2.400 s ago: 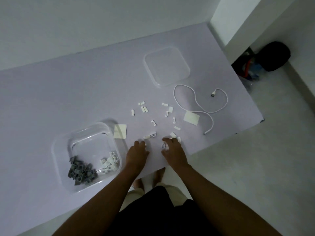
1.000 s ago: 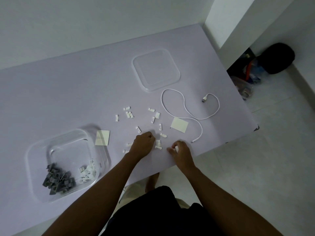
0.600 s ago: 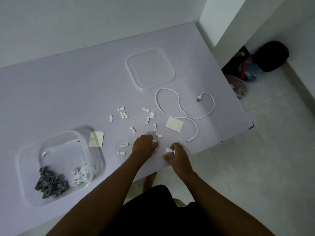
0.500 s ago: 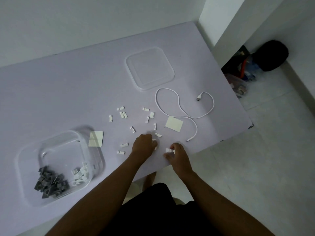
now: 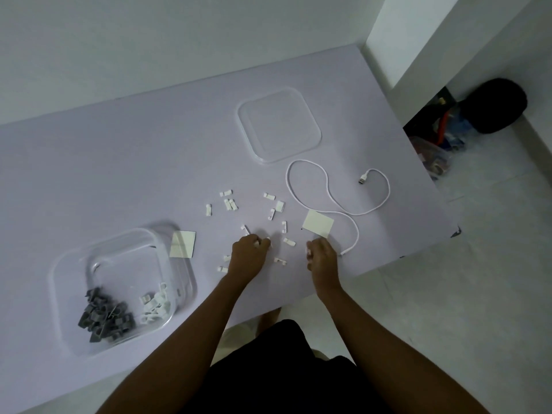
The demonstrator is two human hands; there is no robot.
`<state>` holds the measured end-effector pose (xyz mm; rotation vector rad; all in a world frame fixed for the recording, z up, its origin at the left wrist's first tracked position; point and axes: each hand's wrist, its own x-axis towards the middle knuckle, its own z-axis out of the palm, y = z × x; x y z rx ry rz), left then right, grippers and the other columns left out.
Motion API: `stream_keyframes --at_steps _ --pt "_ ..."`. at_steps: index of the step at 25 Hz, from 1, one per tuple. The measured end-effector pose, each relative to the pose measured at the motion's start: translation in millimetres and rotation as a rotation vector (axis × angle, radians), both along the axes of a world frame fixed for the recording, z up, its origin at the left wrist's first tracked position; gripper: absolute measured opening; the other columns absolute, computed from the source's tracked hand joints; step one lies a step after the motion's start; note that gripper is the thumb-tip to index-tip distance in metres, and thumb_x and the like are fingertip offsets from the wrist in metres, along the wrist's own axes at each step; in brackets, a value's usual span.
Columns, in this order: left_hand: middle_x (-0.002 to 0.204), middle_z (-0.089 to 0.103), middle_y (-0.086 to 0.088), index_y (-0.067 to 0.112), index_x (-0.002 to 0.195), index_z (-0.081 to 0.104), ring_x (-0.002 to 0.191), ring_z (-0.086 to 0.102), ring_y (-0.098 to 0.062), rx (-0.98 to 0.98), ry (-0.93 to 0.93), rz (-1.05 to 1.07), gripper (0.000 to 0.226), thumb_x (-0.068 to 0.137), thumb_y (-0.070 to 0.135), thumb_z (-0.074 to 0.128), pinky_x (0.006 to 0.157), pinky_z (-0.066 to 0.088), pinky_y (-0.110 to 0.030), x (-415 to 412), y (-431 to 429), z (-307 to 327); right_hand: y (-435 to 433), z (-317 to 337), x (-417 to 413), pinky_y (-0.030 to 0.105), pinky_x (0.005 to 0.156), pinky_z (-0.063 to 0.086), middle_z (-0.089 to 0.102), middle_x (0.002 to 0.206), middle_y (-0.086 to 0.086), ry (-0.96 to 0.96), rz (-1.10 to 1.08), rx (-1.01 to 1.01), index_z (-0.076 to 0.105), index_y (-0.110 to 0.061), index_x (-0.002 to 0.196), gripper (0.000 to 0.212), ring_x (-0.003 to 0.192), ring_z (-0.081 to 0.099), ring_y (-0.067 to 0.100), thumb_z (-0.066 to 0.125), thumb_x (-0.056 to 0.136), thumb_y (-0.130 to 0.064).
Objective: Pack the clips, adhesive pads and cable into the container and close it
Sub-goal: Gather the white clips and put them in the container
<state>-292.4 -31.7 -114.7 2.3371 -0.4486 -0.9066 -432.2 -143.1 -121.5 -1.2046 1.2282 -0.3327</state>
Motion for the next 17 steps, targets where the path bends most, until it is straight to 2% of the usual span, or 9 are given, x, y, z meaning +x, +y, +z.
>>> stream_keyframes --at_steps 2,3,5,7,9,12,15,17 --pt "0.066 0.064 -0.008 -0.002 0.072 0.063 0.062 0.056 -0.021 -0.011 0.037 0.053 0.036 0.091 0.028 0.057 0.065 0.037 -0.029 6 10 1 -9 12 17 0.025 0.048 0.025 0.049 0.068 0.008 -0.085 -0.073 0.179 0.049 -0.015 0.073 0.013 0.055 0.036 0.015 0.054 0.081 -0.022" --pt "0.064 0.062 -0.006 -0.001 0.071 0.063 0.059 0.054 -0.019 -0.017 0.038 0.067 0.035 0.091 0.028 0.057 0.063 0.036 -0.028 9 14 1 -13 14 25 0.023 0.046 0.026 0.053 0.068 0.008 -0.070 -0.020 0.151 0.051 -0.012 0.075 0.014 0.052 0.037 0.013 0.055 0.085 -0.021" --pt "0.061 0.058 -0.001 0.003 0.070 0.063 0.057 0.052 -0.014 -0.032 0.038 0.081 0.033 0.092 0.027 0.057 0.061 0.035 -0.027 12 19 3 -18 13 38 0.022 0.049 0.036 0.061 0.070 0.005 0.020 0.139 -0.067 0.055 -0.007 0.081 0.020 0.051 0.047 0.007 0.059 0.094 -0.022" --pt "0.062 0.061 -0.001 0.004 0.072 0.065 0.057 0.054 -0.014 -0.036 0.044 0.099 0.031 0.093 0.026 0.056 0.059 0.037 -0.027 17 23 6 -23 9 55 0.022 0.060 0.042 0.064 0.075 0.003 0.117 0.254 -0.250 0.055 -0.008 0.088 0.019 0.061 0.056 0.005 0.060 0.096 -0.025" --pt "0.066 0.065 -0.007 0.001 0.075 0.066 0.060 0.057 -0.017 -0.041 0.057 0.129 0.032 0.092 0.026 0.057 0.057 0.040 -0.029 23 26 8 -31 5 74 0.027 0.066 0.039 0.063 0.082 0.005 0.229 0.357 -0.329 0.051 -0.011 0.092 0.019 0.073 0.059 0.019 0.061 0.095 -0.027" --pt "0.070 0.068 -0.012 0.000 0.075 0.067 0.068 0.063 -0.026 -0.030 0.075 0.171 0.032 0.090 0.028 0.058 0.064 0.046 -0.034 32 33 7 -46 2 103 0.034 0.072 0.041 0.066 0.094 0.017 0.378 0.469 -0.419 0.049 -0.010 0.096 0.020 0.089 0.063 0.035 0.059 0.094 -0.027" --pt "0.071 0.069 -0.011 0.002 0.075 0.067 0.071 0.065 -0.026 -0.008 0.097 0.201 0.033 0.088 0.031 0.058 0.069 0.051 -0.039 41 39 1 -57 0 125 0.039 0.079 0.047 0.067 0.106 0.022 0.508 0.589 -0.541 0.050 -0.004 0.106 0.027 0.099 0.064 0.040 0.056 0.095 -0.028" --pt "0.072 0.069 -0.009 0.004 0.075 0.067 0.071 0.067 -0.025 -0.011 0.102 0.223 0.031 0.087 0.031 0.058 0.070 0.054 -0.039 46 41 1 -61 -5 134 0.040 0.078 0.048 0.067 0.107 0.023 0.564 0.689 -0.623 0.048 -0.003 0.110 0.030 0.099 0.064 0.041 0.054 0.096 -0.029"
